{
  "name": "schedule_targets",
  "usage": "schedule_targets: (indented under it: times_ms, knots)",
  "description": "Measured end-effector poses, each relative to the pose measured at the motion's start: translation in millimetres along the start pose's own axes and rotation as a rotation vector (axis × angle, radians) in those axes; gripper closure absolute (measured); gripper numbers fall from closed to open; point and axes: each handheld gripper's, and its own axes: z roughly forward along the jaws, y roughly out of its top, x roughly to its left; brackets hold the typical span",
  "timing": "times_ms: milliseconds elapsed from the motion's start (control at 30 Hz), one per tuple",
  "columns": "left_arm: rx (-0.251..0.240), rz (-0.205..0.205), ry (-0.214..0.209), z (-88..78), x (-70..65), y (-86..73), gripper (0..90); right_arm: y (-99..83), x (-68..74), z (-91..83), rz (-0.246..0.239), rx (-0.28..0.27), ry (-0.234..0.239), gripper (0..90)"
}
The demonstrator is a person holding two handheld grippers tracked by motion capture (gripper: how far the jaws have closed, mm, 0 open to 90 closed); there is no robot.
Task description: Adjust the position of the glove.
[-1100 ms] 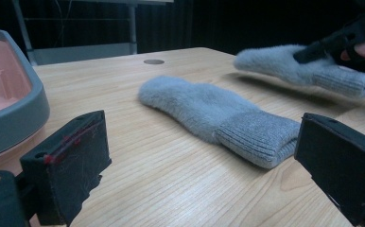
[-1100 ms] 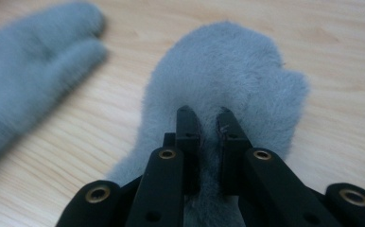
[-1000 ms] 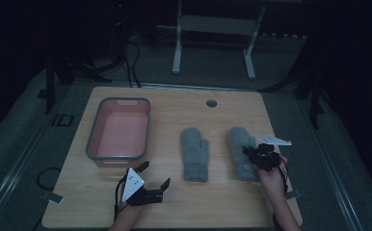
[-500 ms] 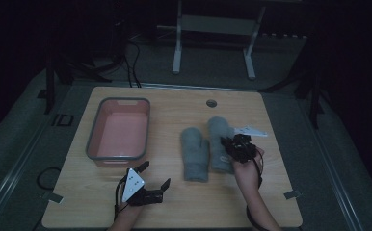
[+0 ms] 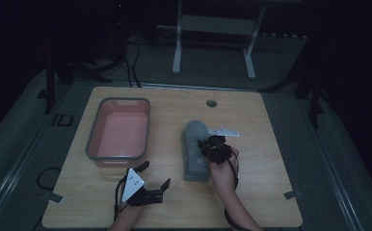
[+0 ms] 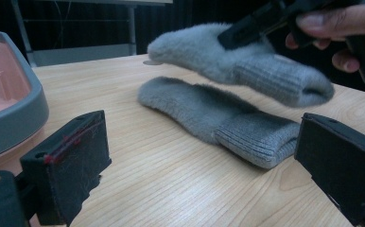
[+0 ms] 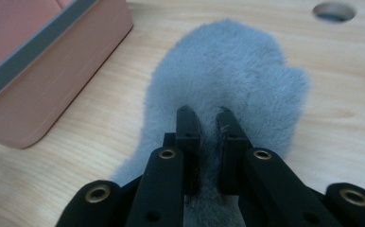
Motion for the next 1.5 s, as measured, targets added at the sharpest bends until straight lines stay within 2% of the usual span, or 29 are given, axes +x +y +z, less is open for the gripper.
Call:
schedule_targets:
  times_ms: [67, 200, 233, 333, 467, 533, 633, 700, 733, 800, 867, 900, 967, 1000, 1067, 1100, 1167, 1233, 1300, 1400, 1500]
  knots:
    - [0.001, -0.001, 0.000, 0.0, 0.2, 0.0, 4.3, -3.8, 1.7, 4.3, 0.009, 0.019, 0.016, 82.3]
    - [0.002, 0.000, 0.000, 0.1, 0.1, 0.1, 4.2, -8.5, 7.5, 12.1, -0.020, 0.031, 0.003, 82.2]
    - [0.001, 0.000, -0.001, 0.1, 0.1, 0.0, 4.3, -9.6, 7.3, 14.9, -0.012, 0.039, 0.014, 81.9]
    - [0.003, 0.000, -0.001, 0.2, 0.1, 0.1, 4.3, -14.3, 8.1, 22.4, -0.013, 0.046, 0.005, 79.0]
    - [0.007, 0.011, -0.003, 0.3, -0.6, 0.3, 4.3, -21.1, 5.2, 31.7, 0.014, 0.065, 0.024, 64.2]
    - [0.008, 0.027, 0.000, 0.7, -2.3, 0.3, 4.3, -22.7, 5.3, 32.6, 0.007, 0.063, 0.041, 56.5]
    - [0.010, 0.024, -0.006, 1.2, -2.9, 0.4, 4.3, -18.7, 5.2, 29.5, -0.013, 0.060, 0.058, 49.6]
    - [0.012, 0.018, -0.005, 1.3, -2.3, 0.5, 4.3, -14.1, 3.6, 26.2, -0.032, 0.050, 0.092, 47.6]
    - [0.015, 0.017, -0.003, 1.5, -2.1, 0.6, 4.3, -11.1, 2.4, 24.7, -0.040, 0.044, 0.109, 42.1]
    - [0.015, 0.013, 0.001, 1.6, -2.1, 0.7, 4.2, -7.6, 1.4, 22.5, -0.088, 0.023, 0.127, 35.3]
    - [0.016, 0.001, -0.001, 1.5, -1.4, 0.7, 4.2, -7.1, 3.2, 18.2, -0.161, -0.009, 0.094, 22.0]
    - [0.021, -0.015, -0.006, 1.8, -0.7, 0.9, 4.2, -6.0, 2.6, 16.5, -0.166, 0.004, 0.114, 18.4]
    - [0.033, -0.034, -0.008, 2.8, 0.6, 1.4, 4.2, -4.8, -1.8, 13.1, -0.135, 0.011, 0.182, 14.1]
    - [0.046, -0.041, -0.002, 3.8, 1.7, 1.9, 4.2, -3.9, -4.7, 11.6, -0.134, 0.025, 0.206, 14.4]
    - [0.056, -0.052, -0.002, 5.1, 2.3, 2.3, 4.1, -4.1, -8.4, 7.3, -0.198, 0.023, 0.204, 13.4]
    - [0.073, -0.054, -0.001, 6.2, 2.6, 2.8, 4.1, -4.3, -9.9, 5.2, -0.215, 0.010, 0.193, 14.5]
    - [0.098, -0.055, -0.016, 7.9, 3.1, 3.6, 3.7, -3.8, -15.9, -1.3, -0.247, -0.021, 0.219, 14.5]
    - [0.128, -0.065, -0.025, 9.3, 3.1, 5.4, 3.7, -3.7, -21.8, -7.7, -0.294, -0.060, 0.203, 14.5]
    - [0.152, -0.076, -0.038, 11.6, 2.4, 8.7, 3.7, -4.0, -28.2, -13.5, -0.324, -0.069, 0.193, 14.5]
    - [0.173, -0.090, -0.056, 14.7, 1.9, 14.2, 3.7, -4.1, -37.7, -22.8, -0.319, -0.023, 0.203, 16.2]
    - [0.189, -0.103, -0.077, 18.8, 2.0, 22.3, 3.7, -5.3, -46.3, -30.9, -0.288, -0.014, 0.237, 16.3]
